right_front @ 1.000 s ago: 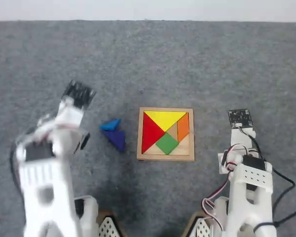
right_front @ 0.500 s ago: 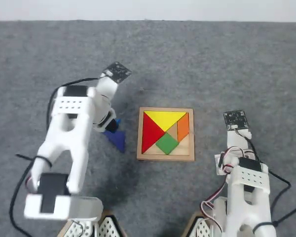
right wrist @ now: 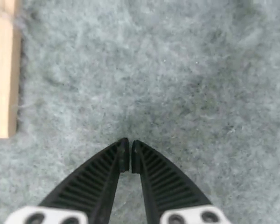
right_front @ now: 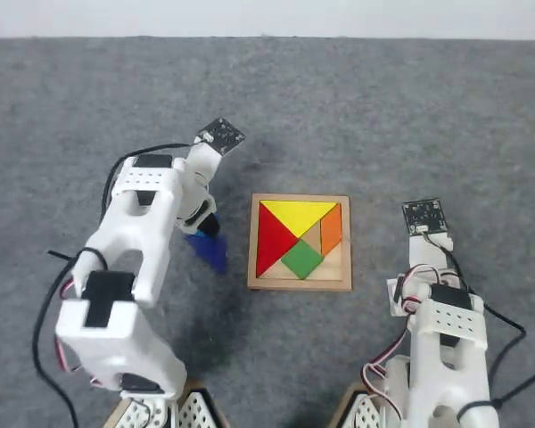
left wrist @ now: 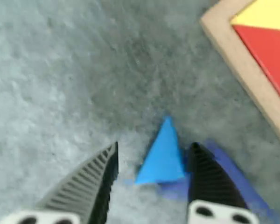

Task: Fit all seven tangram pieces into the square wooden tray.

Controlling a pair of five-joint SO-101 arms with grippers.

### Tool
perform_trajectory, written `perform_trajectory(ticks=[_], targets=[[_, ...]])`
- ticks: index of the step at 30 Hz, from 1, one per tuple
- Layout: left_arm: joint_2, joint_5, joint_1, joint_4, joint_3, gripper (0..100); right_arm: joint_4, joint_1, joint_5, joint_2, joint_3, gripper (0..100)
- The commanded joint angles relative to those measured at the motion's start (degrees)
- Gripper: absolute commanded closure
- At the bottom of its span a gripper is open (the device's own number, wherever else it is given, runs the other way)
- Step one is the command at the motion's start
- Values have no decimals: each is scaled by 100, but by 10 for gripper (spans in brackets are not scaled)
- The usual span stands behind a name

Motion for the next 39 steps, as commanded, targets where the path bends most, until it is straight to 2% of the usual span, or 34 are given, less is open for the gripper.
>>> perform_trajectory(ticks=[1, 5, 11, 13, 19, 24, 32, 39], targets=[[53, -237, 9, -70, -101, 832, -145, -40, -35, -180, -44, 975], [97, -308, 9, -53, -101, 851, -145, -40, -35, -171, -44, 975], [79, -651, 53, 149, -154, 931, -145, -48, -35, -163, -44, 975], [70, -642, 9, 343, -303, 927, -145, -48, -35, -163, -44, 975], [62, -519, -396, 1169, -1218, 819, -145, -48, -35, -163, -44, 975], [62, -545, -615, 1670, -1569, 815, -145, -48, -26, -163, -44, 975], [9, -730, -422, 1266, -681, 815, -145, -57, -18, -171, -44, 975], [-1407, -747, -281, 343, 752, 815, -145, -57, -18, -171, -44, 975]])
